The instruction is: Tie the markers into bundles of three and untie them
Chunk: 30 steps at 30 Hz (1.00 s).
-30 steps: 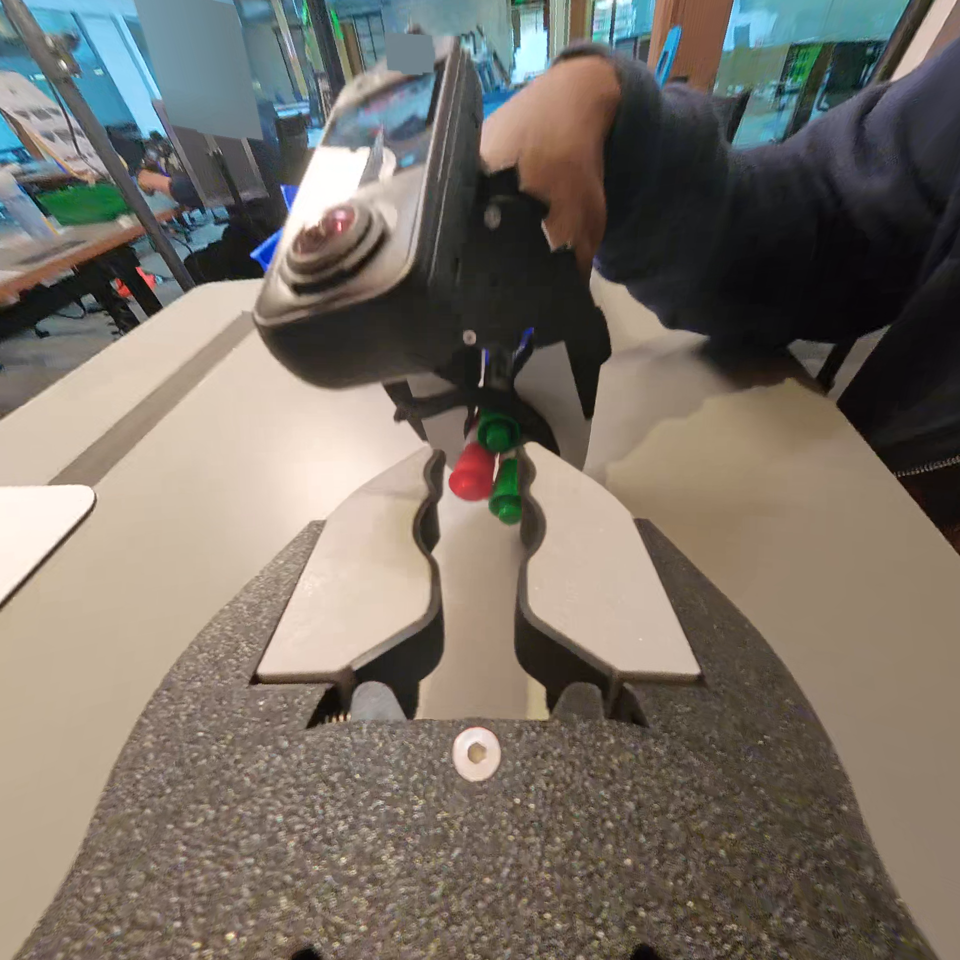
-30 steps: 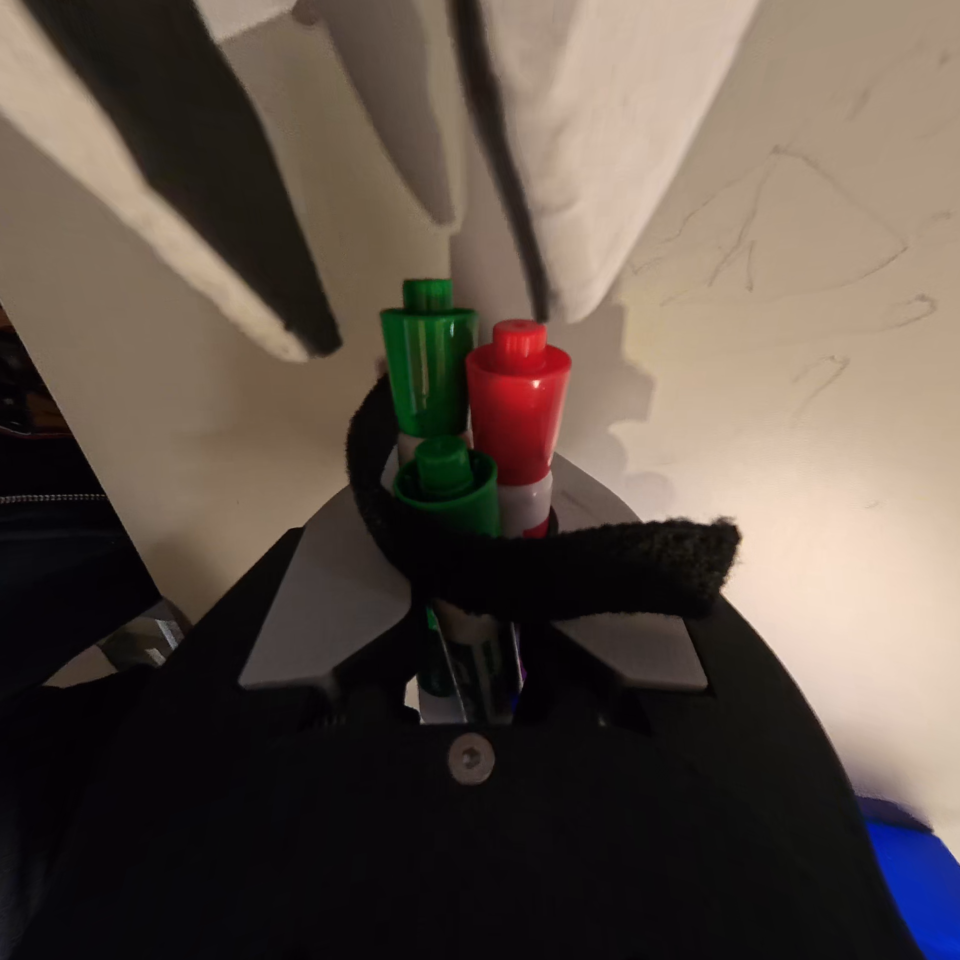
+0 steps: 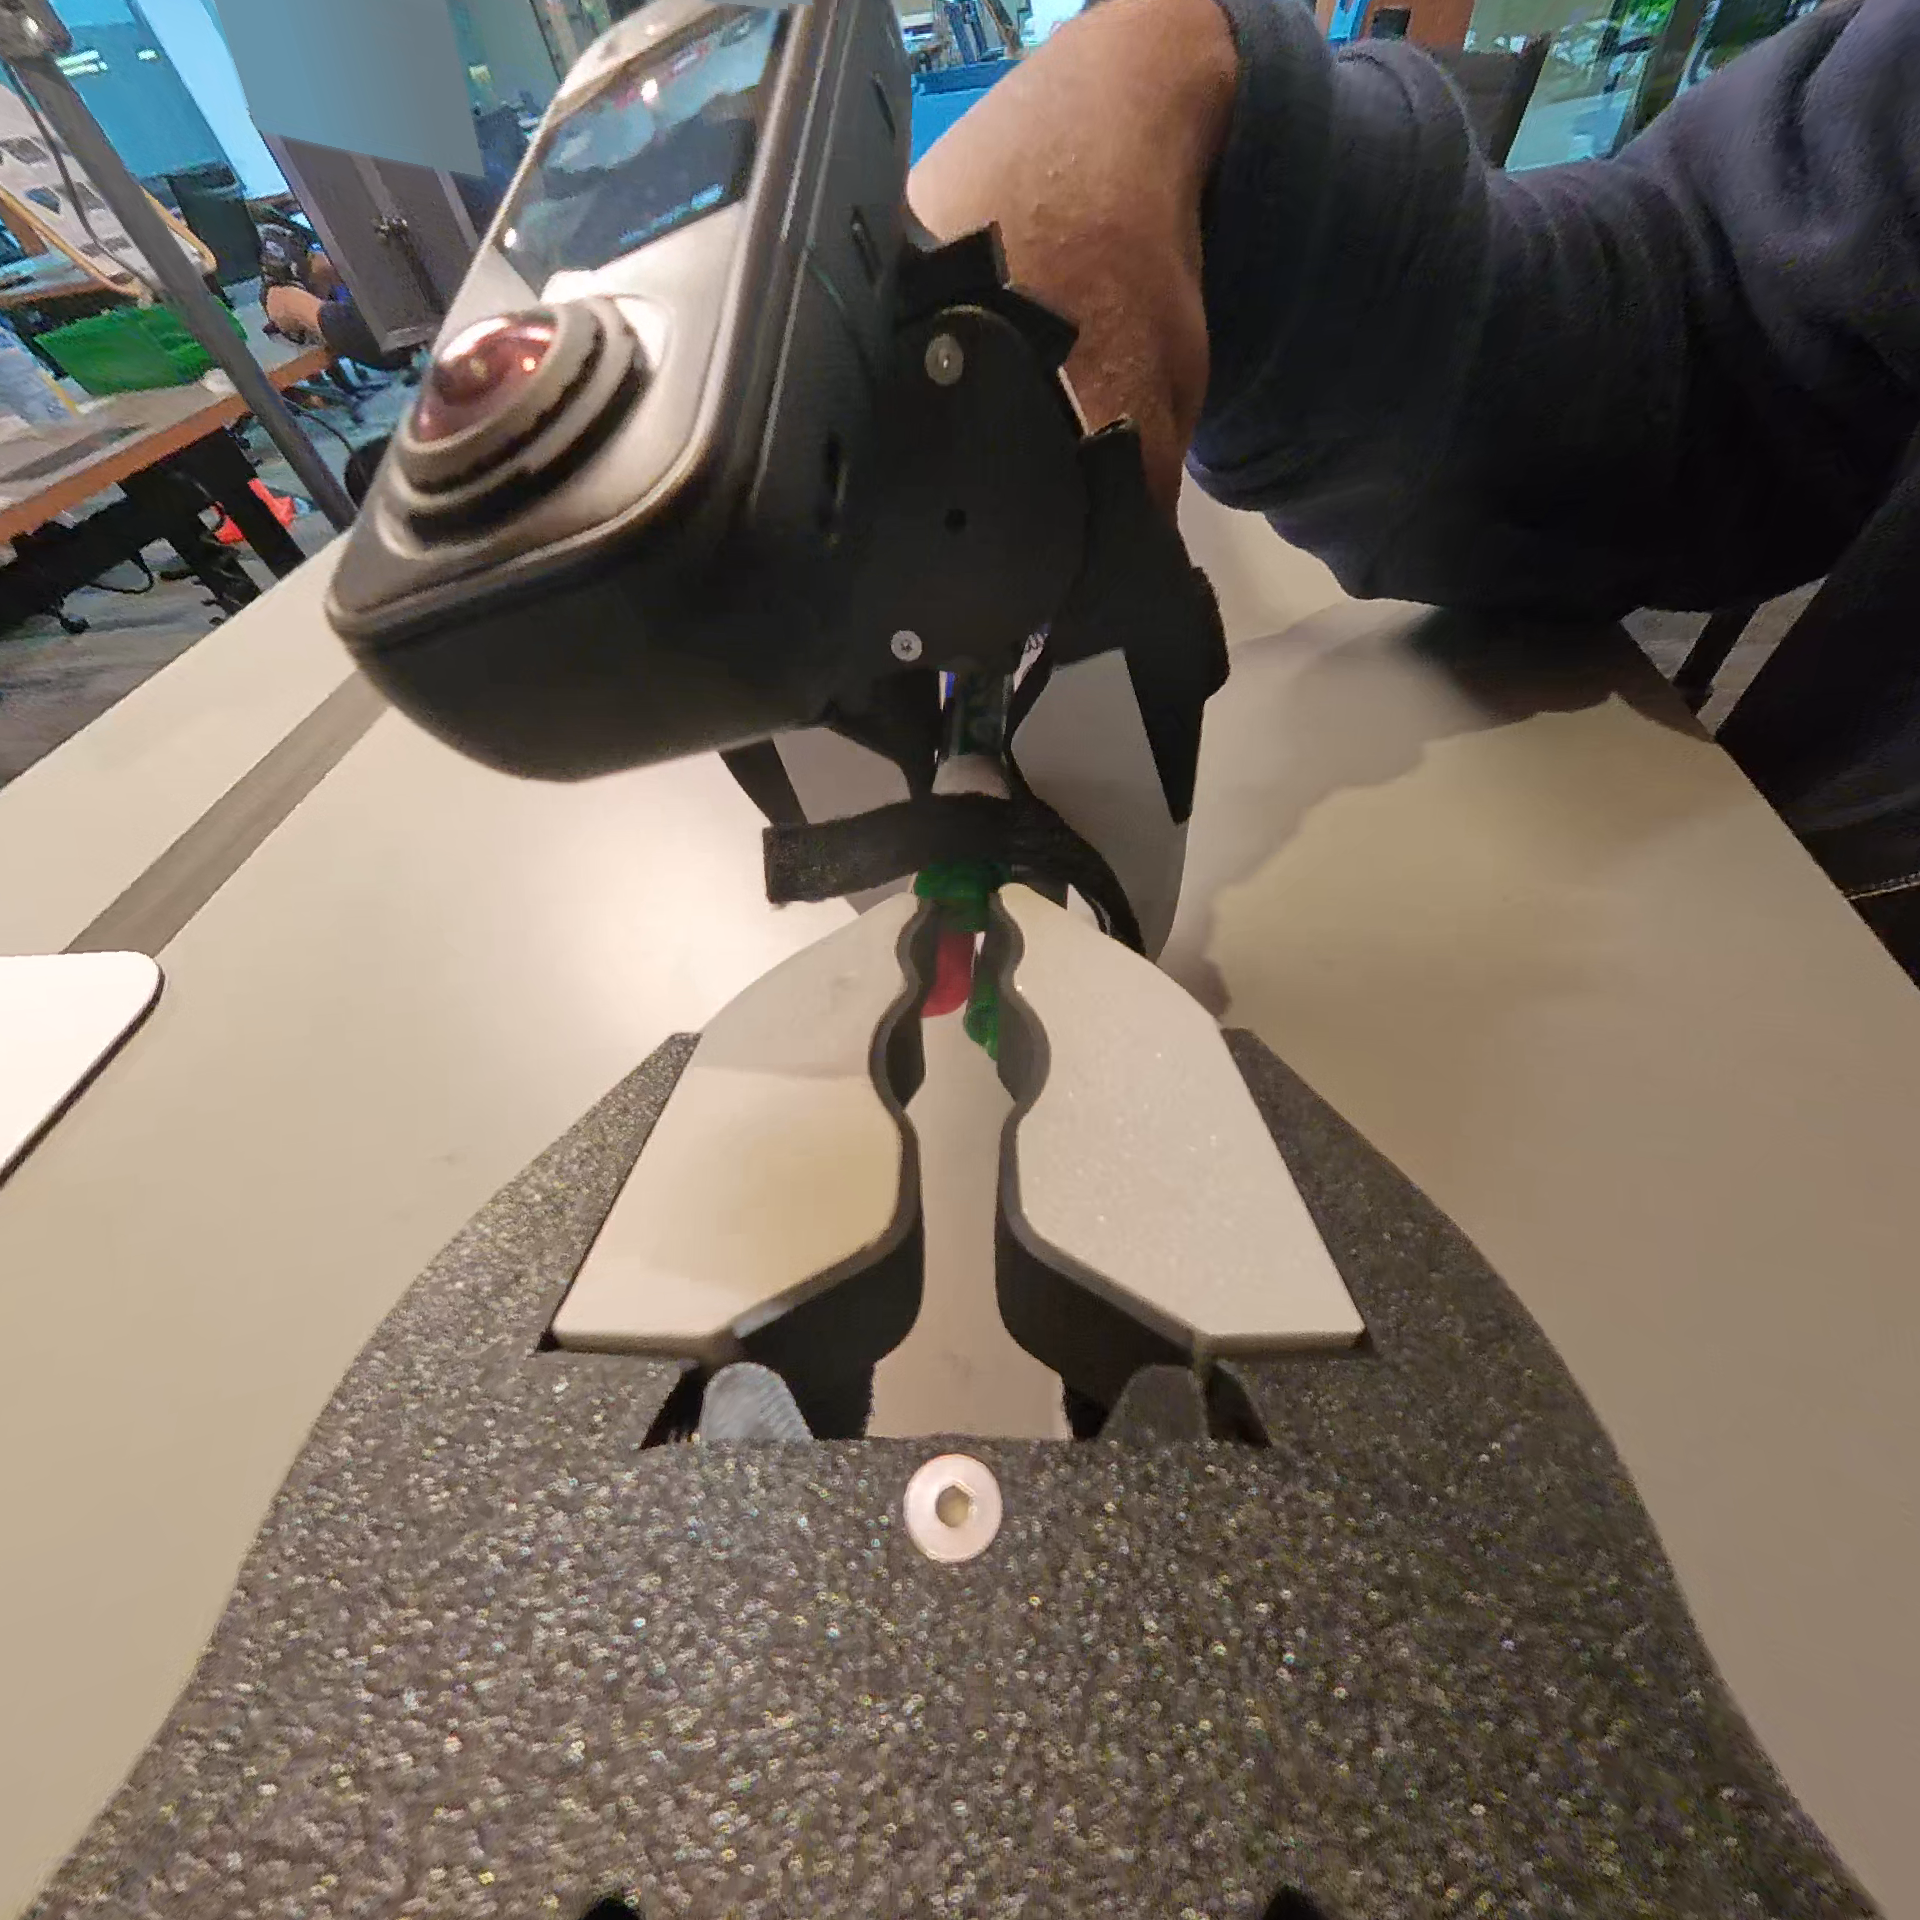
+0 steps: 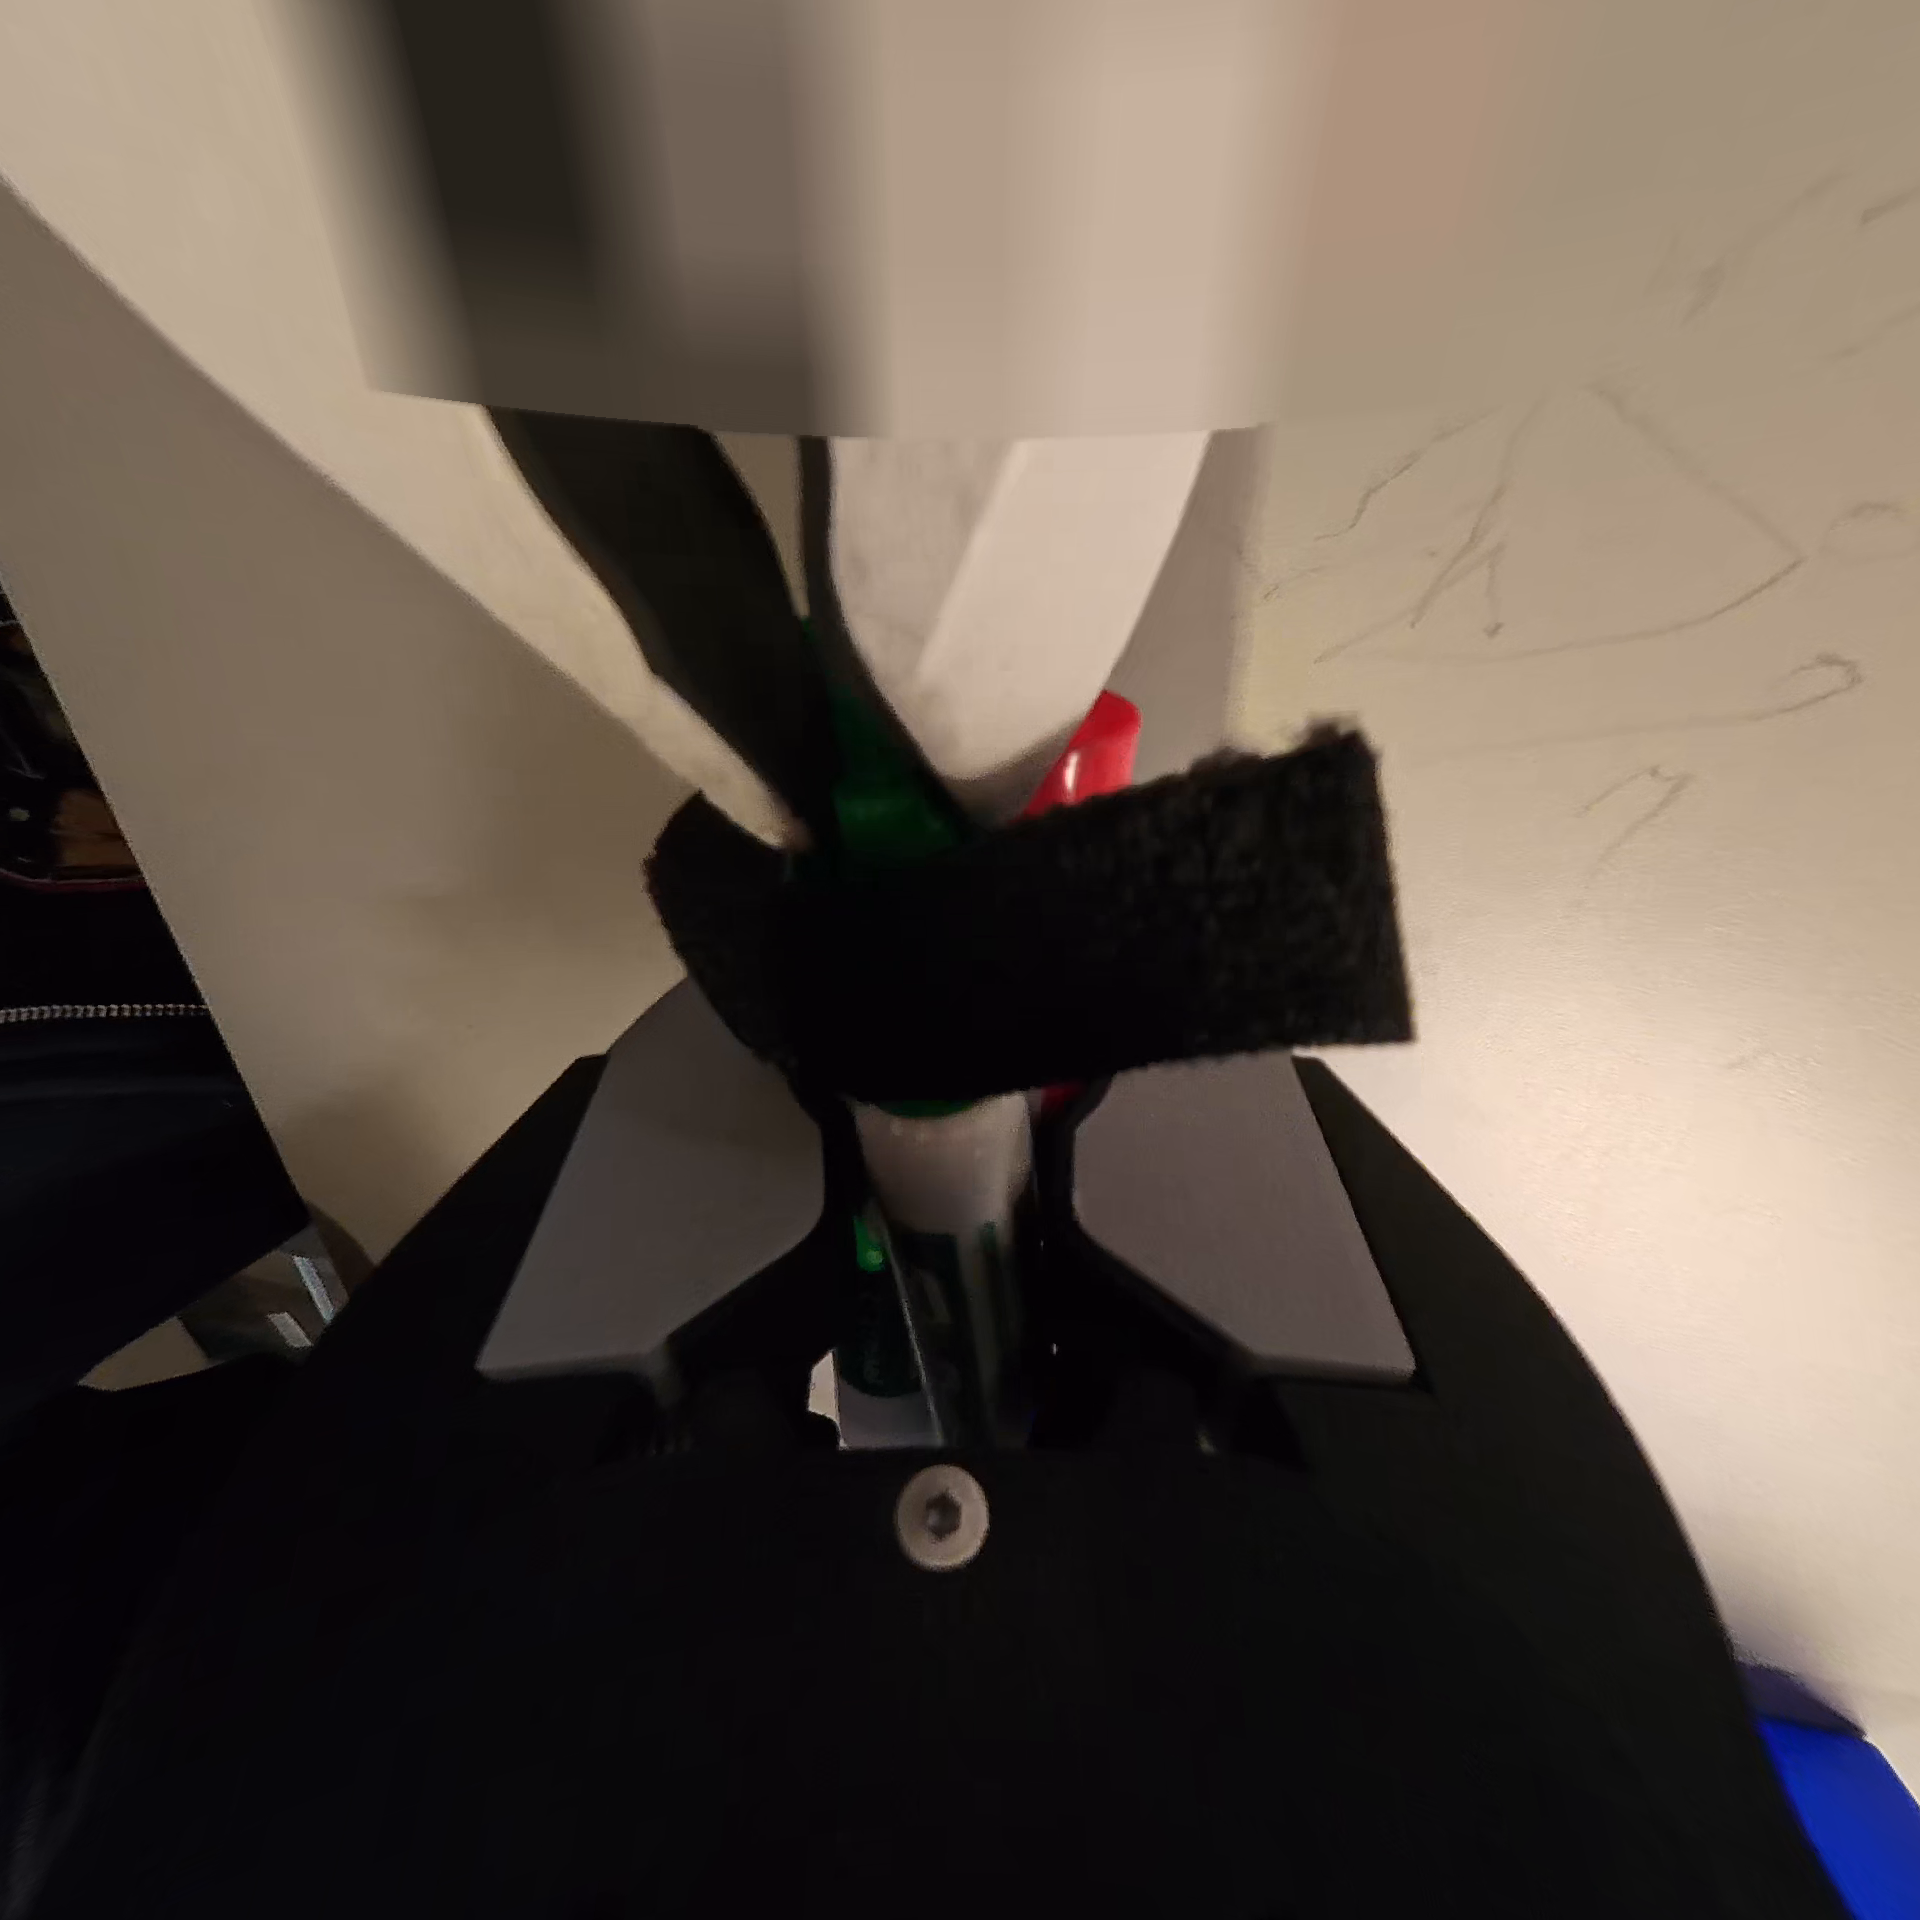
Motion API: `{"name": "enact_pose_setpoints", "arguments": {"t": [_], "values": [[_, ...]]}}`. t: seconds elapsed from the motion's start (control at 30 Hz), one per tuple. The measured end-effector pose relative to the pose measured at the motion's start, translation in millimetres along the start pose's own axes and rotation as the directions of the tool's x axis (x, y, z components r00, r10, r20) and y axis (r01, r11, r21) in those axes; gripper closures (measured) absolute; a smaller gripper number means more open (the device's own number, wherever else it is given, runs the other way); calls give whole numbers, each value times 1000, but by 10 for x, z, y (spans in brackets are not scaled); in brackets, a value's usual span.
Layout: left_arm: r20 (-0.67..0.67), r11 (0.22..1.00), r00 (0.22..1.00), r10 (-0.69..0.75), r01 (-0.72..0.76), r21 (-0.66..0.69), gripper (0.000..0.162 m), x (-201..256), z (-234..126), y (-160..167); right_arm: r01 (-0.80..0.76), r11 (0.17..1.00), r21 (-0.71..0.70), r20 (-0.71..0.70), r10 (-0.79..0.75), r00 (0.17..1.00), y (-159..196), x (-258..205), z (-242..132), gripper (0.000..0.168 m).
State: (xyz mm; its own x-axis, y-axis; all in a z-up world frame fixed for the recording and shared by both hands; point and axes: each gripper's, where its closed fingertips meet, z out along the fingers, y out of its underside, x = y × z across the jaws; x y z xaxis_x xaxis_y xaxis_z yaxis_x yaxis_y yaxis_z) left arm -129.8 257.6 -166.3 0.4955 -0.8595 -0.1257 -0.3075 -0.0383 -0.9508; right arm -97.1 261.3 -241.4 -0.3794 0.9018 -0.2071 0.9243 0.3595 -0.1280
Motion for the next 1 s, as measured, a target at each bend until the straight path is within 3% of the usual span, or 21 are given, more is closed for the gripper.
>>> {"name": "enact_pose_setpoints", "arguments": {"t": [0.53,0.63,0.77,0.87,0.93,1.0], "values": [[-3,998,998,-64,64,-24,152,-67,-93,58,-26,1000,14,14,26,1000,56,71,11,128],[22,998,999,-47,48,-27,134,-133,-135,92,-28,999,15,22,28,999,61,75,24,127],[27,1000,1000,3,-4,16,121,-177,-239,60,-30,999,17,34,30,999,74,83,38,127],[21,985,991,131,-133,106,114,-72,-296,-77,-30,999,22,37,29,999,73,85,31,127],[49,978,980,195,-198,65,103,-48,-230,-51,-29,999,23,38,28,999,73,80,27,127],[25,966,967,253,-254,52,102,58,-153,-19,-28,999,25,39,27,999,69,79,25,127]]}}
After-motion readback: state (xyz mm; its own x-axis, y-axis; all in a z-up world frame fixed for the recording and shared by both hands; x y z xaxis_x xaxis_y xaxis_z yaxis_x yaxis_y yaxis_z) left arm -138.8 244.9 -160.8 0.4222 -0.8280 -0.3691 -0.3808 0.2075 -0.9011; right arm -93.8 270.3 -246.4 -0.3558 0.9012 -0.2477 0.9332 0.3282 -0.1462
